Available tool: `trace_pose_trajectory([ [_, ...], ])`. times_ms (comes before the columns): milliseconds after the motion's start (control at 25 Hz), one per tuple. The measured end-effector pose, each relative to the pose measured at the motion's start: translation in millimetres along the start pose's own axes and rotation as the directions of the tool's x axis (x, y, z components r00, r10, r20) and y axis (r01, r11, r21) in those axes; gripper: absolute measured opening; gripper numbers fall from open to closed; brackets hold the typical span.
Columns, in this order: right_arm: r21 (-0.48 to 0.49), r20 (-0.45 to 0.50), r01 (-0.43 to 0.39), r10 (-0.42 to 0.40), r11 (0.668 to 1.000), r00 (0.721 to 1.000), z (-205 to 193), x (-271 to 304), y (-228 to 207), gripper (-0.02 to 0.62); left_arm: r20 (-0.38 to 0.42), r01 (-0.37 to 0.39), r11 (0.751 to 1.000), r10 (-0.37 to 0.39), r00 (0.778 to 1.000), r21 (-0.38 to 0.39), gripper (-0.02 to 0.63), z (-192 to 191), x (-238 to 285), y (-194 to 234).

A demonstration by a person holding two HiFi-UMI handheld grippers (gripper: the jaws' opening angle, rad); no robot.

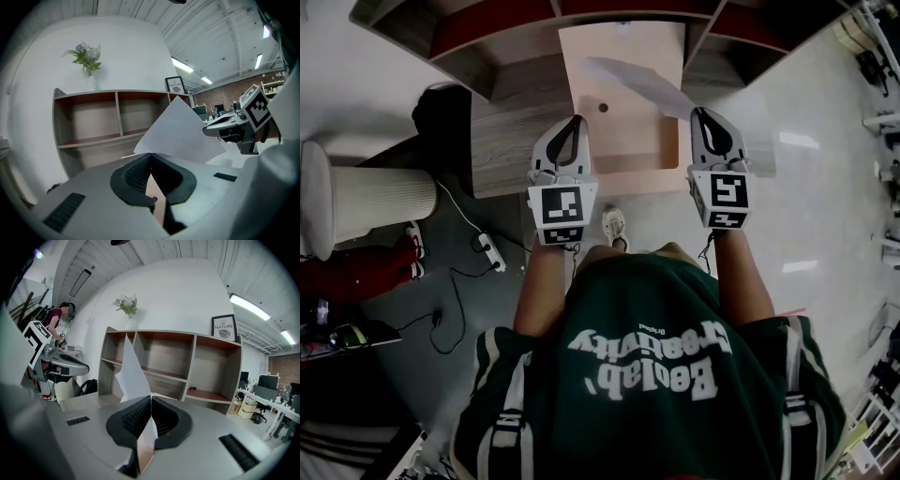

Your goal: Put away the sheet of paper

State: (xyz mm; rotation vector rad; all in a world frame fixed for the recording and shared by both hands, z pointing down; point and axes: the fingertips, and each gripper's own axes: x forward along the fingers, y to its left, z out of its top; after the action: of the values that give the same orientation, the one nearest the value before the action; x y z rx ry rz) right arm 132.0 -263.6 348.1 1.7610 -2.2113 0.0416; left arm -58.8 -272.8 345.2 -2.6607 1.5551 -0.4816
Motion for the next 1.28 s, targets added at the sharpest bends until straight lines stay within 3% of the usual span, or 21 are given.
trace_pose_trajectory([
  [520, -0.029, -0.002, 0.021, -0.021, 0.999, 1.000, 13, 36, -9, 0.034, 0.021, 0.024, 1.000, -0.024, 1.000, -0.010, 0.018, 9, 33, 21],
  [760, -0.045, -0.005, -0.035, 0.035, 0.998, 0.999, 18, 70, -18, 0.034, -0.005, 0.001, 1.000, -0.001, 1.000, -0.026, 0.018, 11, 57, 24],
  [1280, -0.123, -0.030, -0.206, 0.204, 0.971, 0.979, 10, 141, -25, 0.034, -0.073, -0.140, 0.990, 0.138, 0.988, -0.030, 0.018, 5, 90, 40],
])
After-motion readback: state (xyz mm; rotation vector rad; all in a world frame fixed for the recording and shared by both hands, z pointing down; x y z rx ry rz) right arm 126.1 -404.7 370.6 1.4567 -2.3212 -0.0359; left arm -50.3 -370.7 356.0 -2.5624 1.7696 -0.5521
